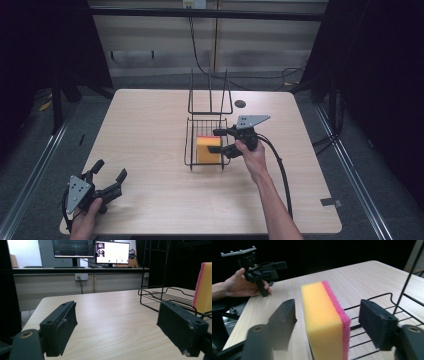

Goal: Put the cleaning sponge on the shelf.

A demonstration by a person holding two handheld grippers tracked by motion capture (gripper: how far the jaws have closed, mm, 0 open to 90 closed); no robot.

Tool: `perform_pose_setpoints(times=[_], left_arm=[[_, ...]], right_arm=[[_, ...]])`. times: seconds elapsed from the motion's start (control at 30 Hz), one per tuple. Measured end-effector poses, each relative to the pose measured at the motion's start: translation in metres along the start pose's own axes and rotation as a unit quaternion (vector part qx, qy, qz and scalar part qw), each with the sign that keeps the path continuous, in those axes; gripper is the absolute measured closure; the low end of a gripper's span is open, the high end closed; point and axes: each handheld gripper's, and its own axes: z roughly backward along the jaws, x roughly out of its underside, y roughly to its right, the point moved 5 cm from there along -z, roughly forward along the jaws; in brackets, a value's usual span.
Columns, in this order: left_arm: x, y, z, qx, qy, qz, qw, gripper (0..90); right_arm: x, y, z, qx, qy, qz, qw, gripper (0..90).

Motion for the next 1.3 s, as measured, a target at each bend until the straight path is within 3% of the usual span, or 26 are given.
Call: perform_pose_setpoints(times=[0.1, 0.17, 0.77, 0.83, 1.13, 1.3], left_arm=[[0.000, 0.000, 0.000, 0.000, 0.000, 0.000, 1.0000, 15.7], [0.000, 0.000, 0.000, 0.000, 0.001, 0.000, 1.0000, 15.7], [0.000, 0.000, 0.000, -0.001, 0.001, 0.000, 1.0000, 15.6], [0.000, 0.000, 0.000, -0.002, 0.001, -0.002, 1.0000, 15.6], [0.000, 0.000, 0.000, 0.000, 0.000, 0.000, 1.0000, 15.6], [0.000, 0.000, 0.000, 0.000, 0.000, 0.000, 1.0000, 15.6]], right_arm=[[-0.003, 0.001, 0.002, 0.020, 0.006, -0.003, 0.9998, 14.3], [-0.004, 0.001, 0.003, 0.024, 0.009, -0.005, 0.9997, 13.7], [-0.011, -0.006, 0.018, 0.053, 0.004, -0.010, 0.9985, 13.6], [-0.011, -0.006, 0.021, 0.074, -0.001, -0.009, 0.9973, 13.6], [-0.013, -0.012, 0.036, 0.088, -0.004, -0.009, 0.9961, 13.8], [-0.011, -0.015, 0.047, 0.111, 0.004, -0.007, 0.9937, 14.1]])
